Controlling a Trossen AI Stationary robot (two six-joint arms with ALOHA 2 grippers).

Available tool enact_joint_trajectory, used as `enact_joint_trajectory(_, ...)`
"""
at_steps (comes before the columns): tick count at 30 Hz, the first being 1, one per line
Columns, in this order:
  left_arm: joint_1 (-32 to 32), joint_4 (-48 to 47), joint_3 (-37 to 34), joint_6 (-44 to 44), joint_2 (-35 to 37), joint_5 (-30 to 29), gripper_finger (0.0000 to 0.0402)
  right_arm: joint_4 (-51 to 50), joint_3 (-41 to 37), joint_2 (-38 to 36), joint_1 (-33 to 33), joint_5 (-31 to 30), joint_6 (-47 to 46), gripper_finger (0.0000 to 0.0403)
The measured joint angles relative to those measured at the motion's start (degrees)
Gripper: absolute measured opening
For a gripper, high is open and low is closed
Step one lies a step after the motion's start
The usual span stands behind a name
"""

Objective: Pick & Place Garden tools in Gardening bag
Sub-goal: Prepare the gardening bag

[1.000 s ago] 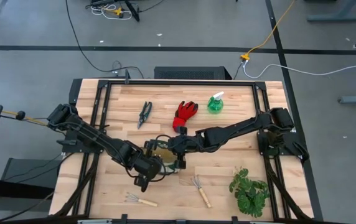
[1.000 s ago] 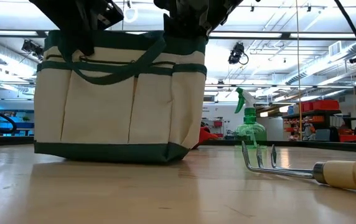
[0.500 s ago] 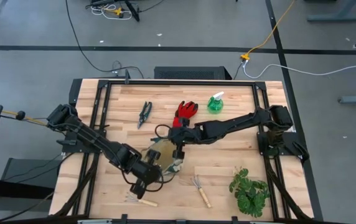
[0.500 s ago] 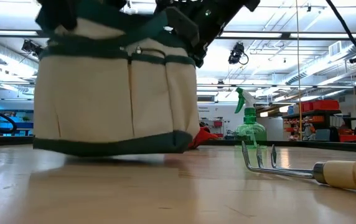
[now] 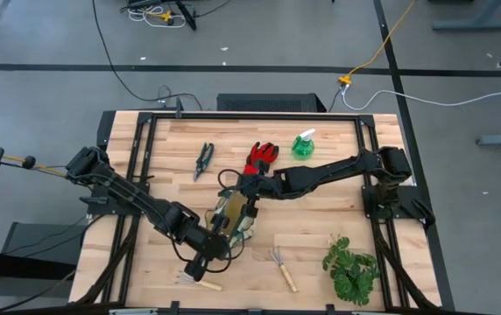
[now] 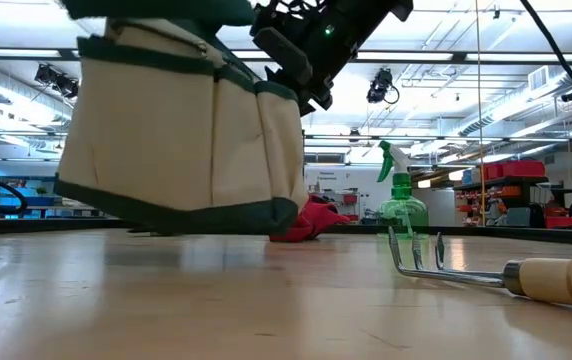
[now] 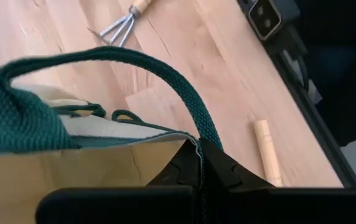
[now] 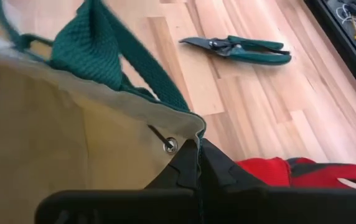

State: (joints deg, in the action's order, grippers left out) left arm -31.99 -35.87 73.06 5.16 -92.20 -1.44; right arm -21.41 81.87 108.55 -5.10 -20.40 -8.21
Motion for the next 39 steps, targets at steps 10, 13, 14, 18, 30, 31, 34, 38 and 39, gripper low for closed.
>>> enact_joint_trajectory(10, -0.03, -2.0, 0.0, 0.69, 0.0, -3.21, 0.0005, 0.84, 0.0, 0.0, 0.34, 2.02, -0.4, 0.0)
enact_joint_trajectory(13, 0.52, -2.3, 0.0, 1.54, 0.0, -3.18, 0.0005, 1.38, 0.0, 0.0, -0.16, 2.06, -0.27, 0.0)
enact_joint_trajectory(14, 0.57, -2.13, 0.0, 1.67, 0.0, -3.09, 0.0004, 1.4, 0.0, 0.0, -0.31, 2.31, -0.05, 0.0)
enact_joint_trajectory(18, 0.57, -2.1, 0.0, 1.73, 0.0, -3.06, 0.0007, 1.49, 0.0, 0.0, -0.42, 2.67, 0.74, 0.0001)
enact_joint_trajectory(30, 0.63, -1.08, 0.0, 3.97, 0.0, -3.65, 0.0032, 2.1, 0.0, 0.0, -0.69, 8.43, 0.99, 0.0015)
enact_joint_trajectory(31, 0.63, -1.09, 0.0, 4.66, 0.0, -3.67, 0.0032, 2.1, 0.0, 0.0, -0.71, 8.24, 1.19, 0.0016)
enact_joint_trajectory(34, 0.66, -1.13, 0.0, 4.75, 0.0, -3.75, 0.0034, 2.12, 0.0, 0.0, -0.68, 7.91, 1.45, 0.0016)
enact_joint_trajectory(38, 0.66, -1.15, 0.0, 5.75, 0.0, -4.65, 0.0047, 2.22, 0.0, 0.0, -0.72, 7.91, 1.73, 0.0017)
enact_joint_trajectory(39, 0.66, -1.16, 0.0, 5.84, 0.0, -5.0, 0.0053, 2.31, 0.0, 0.0, -0.77, 7.91, 1.78, 0.0017)
